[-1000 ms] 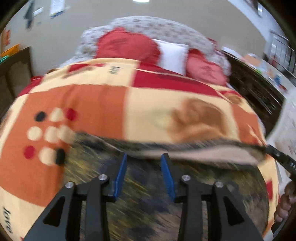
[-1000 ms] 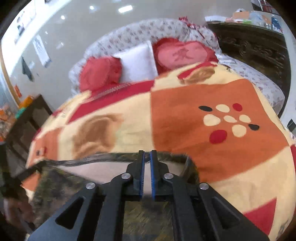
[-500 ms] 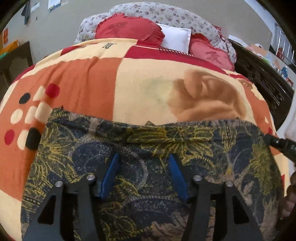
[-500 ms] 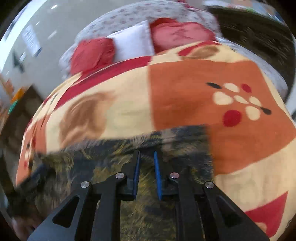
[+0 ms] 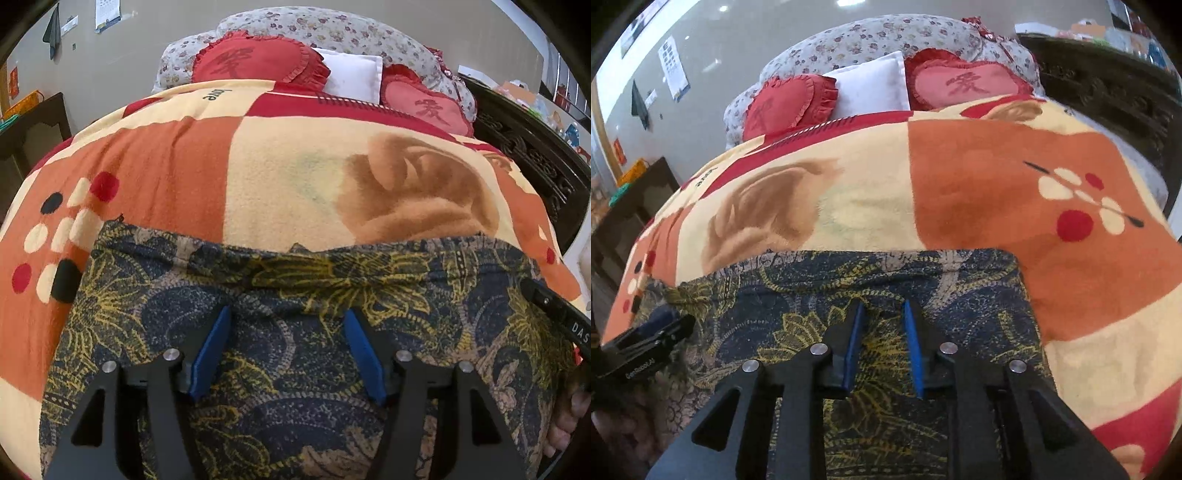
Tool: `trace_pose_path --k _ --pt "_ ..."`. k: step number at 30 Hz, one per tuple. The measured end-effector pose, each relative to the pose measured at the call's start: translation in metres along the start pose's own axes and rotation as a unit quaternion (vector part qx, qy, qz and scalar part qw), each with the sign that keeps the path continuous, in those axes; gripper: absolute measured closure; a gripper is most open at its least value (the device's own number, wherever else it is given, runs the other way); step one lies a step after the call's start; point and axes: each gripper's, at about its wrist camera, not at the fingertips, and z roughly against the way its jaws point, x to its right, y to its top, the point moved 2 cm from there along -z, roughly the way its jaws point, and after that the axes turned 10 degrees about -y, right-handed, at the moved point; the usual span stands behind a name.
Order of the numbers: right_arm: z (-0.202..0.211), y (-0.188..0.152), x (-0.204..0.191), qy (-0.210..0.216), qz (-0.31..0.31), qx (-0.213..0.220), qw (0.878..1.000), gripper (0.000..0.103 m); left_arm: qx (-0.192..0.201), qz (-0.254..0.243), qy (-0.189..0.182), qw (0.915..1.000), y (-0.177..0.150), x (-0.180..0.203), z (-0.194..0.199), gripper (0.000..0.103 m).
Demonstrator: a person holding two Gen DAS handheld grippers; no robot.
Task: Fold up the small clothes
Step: 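Open both grippers and release the folded shirt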
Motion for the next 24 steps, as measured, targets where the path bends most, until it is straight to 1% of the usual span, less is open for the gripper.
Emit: trace_pose_path --k 6,8,9,10,14,17,20,21,24 --pt "0.003 -0.001 -0.004 -0.01 0.007 -0.003 1.0 0.079 0.001 0.002 0.002 1.0 0.001 -0.001 -0.001 0.033" --pt "0.006 0.003 -0.011 -0.033 0.023 -0.016 0.999 0.079 0.001 0.002 0.003 1.0 0.002 -0.002 -0.002 0.033" --pt "0.013 0.004 -0.017 -0.054 0.029 -0.022 0.998 0.079 0.001 0.002 0.003 1.0 0.002 -0.002 -0.002 0.033" --pt "0.021 0.005 -0.024 -0.064 0.032 -0.023 0.997 0.079 0.001 0.002 0.003 1.0 0.001 -0.002 -0.002 0.033" --pt "0.048 -0.002 -0.065 -0.012 0.047 -0.015 0.999 0.079 0.001 0.001 0.004 1.0 0.002 -0.003 -0.002 0.033" --pt "0.044 -0.013 -0.097 0.015 0.067 -0.024 0.997 0.078 0.001 0.001 0.004 1.0 0.002 -0.003 -0.002 0.033" --pt "0.018 -0.031 -0.102 0.005 0.081 -0.045 0.996 0.076 0.0 0.0 0.007 1.0 0.002 -0.004 -0.004 0.033" --pt "0.016 -0.037 -0.099 0.017 0.075 -0.025 0.997 0.075 0.0 0.0 0.008 1.0 0.002 -0.004 -0.004 0.033" --pt "0.017 -0.038 -0.094 0.026 0.066 -0.022 0.997 0.075 0.0 0.0 0.008 1.0 0.003 -0.004 -0.005 0.033"
